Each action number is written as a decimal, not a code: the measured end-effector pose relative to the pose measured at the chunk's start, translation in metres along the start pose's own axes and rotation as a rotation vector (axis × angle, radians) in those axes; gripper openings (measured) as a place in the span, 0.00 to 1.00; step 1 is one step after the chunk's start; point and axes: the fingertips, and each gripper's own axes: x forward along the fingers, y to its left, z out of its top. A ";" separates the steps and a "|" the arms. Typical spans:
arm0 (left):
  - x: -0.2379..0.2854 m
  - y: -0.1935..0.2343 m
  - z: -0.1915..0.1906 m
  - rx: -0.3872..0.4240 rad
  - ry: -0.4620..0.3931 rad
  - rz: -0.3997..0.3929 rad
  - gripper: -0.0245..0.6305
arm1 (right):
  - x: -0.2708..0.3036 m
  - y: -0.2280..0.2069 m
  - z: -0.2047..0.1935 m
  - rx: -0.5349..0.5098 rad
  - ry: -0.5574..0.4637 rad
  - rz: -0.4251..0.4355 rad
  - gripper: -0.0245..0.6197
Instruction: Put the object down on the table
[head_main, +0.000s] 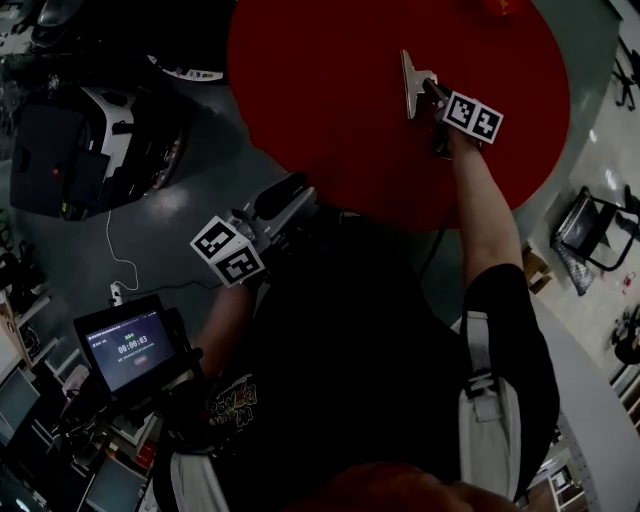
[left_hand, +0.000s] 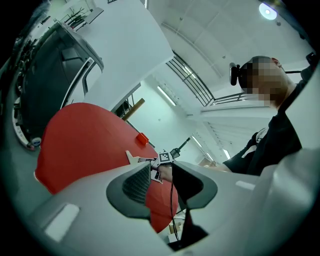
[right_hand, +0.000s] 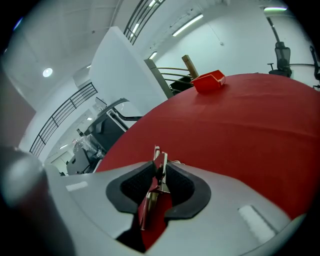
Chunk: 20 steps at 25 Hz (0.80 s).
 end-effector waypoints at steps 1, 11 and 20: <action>0.002 -0.002 -0.001 -0.007 -0.007 0.006 0.26 | -0.001 0.000 0.001 0.002 0.008 0.013 0.17; -0.010 0.036 0.012 -0.069 -0.030 0.004 0.26 | 0.026 0.035 0.000 0.047 -0.007 0.065 0.07; 0.015 0.026 0.012 -0.066 0.054 -0.140 0.26 | -0.042 0.029 0.001 0.150 -0.136 0.015 0.06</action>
